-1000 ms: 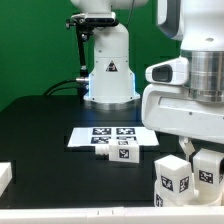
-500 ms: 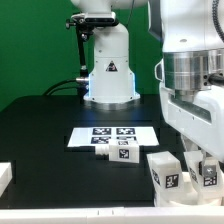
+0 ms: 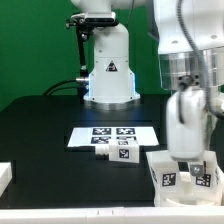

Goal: Assemble stool

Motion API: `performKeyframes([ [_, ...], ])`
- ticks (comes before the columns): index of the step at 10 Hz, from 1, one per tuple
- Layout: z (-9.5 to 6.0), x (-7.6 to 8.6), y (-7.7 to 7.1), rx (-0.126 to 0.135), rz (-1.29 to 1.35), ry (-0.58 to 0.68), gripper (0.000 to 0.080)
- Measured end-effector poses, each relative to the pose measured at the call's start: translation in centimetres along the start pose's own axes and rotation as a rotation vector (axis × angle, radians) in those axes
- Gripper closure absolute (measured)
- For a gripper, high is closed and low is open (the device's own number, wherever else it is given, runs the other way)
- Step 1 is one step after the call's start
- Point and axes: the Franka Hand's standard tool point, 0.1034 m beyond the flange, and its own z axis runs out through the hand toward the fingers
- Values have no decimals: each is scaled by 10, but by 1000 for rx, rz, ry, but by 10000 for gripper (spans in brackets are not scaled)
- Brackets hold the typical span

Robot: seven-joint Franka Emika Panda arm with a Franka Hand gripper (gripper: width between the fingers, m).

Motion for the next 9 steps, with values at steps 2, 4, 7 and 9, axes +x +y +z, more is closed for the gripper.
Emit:
performKeyframes([
  [2, 0, 0, 4, 59, 66, -37, 465],
  [4, 1, -1, 6, 59, 27, -36, 382],
  [7, -3, -3, 6, 53, -166, -37, 155],
  [9, -22, -9, 4, 51, -474, -58, 155],
])
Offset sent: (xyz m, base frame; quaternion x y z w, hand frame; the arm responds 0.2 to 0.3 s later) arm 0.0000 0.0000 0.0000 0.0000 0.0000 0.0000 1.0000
